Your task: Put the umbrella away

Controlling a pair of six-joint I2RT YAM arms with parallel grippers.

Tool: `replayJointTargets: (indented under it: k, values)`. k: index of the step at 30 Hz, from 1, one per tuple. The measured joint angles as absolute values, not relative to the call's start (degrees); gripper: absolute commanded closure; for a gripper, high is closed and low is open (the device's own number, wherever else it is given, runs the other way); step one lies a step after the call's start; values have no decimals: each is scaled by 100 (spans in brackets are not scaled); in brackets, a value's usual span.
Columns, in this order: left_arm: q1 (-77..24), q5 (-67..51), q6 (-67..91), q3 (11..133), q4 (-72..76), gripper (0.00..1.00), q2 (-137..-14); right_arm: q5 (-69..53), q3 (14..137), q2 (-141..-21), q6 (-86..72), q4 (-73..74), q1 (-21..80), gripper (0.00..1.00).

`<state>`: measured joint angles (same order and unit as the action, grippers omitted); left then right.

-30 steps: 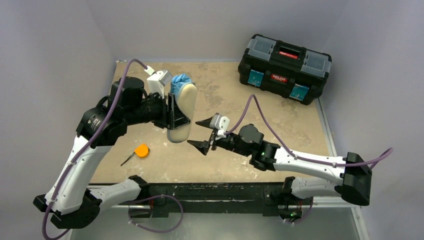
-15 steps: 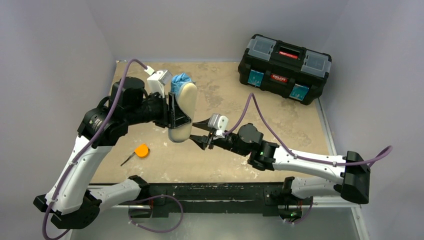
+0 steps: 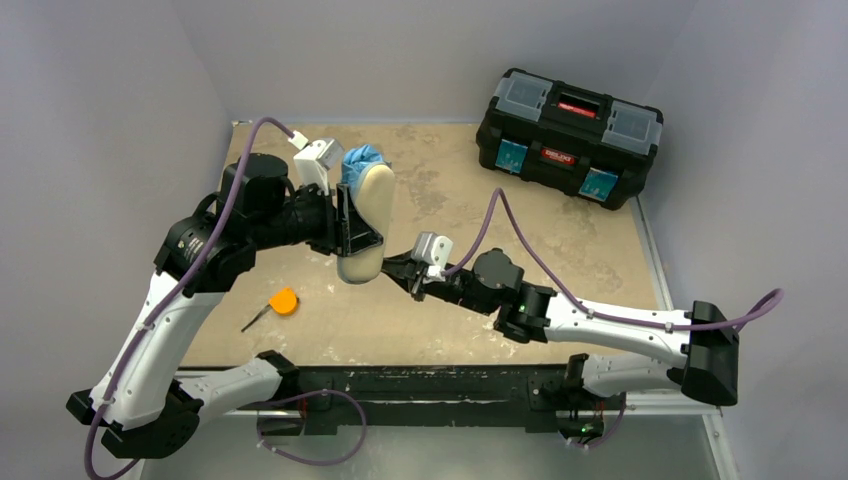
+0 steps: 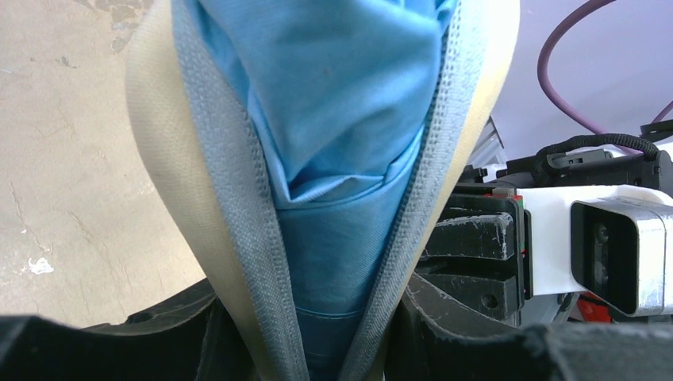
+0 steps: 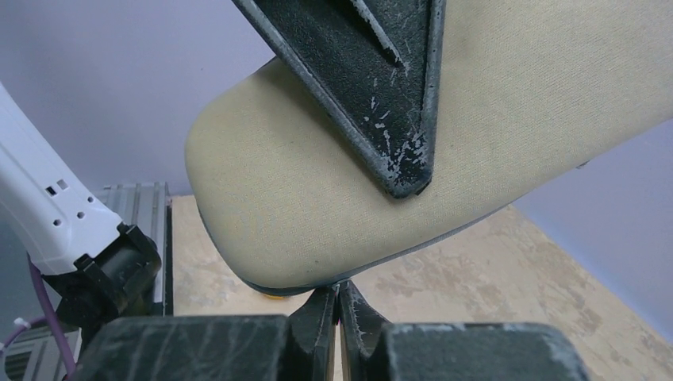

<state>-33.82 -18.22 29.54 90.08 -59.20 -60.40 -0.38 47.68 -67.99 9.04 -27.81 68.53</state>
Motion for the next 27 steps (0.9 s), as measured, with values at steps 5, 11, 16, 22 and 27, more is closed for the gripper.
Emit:
replayJointTargets:
  k: [5, 11, 16, 22, 27]
  values:
    - [-3382, -1813, 2956, 9008, -5916, 100, -6040, 43, 4814, -6796, 950, -2672, 6875, 100]
    - [-3382, -1691, 3030, 9006, -5916, 100, -6036, 49, 4906, -6770, 1039, -2405, 6904, 100]
    - [-3409, -1533, 3116, 8875, -5918, 100, -5966, -19, 5009, -6737, 1050, -2043, 6934, 100]
    - [-3430, -1428, 3229, 8757, -5918, 100, -5920, -257, 5107, -6744, 1000, -1669, 6982, 100]
    - [-3433, -1326, 3245, 8750, -5931, 100, -5918, -375, 5196, -6818, 952, -1514, 7081, 100]
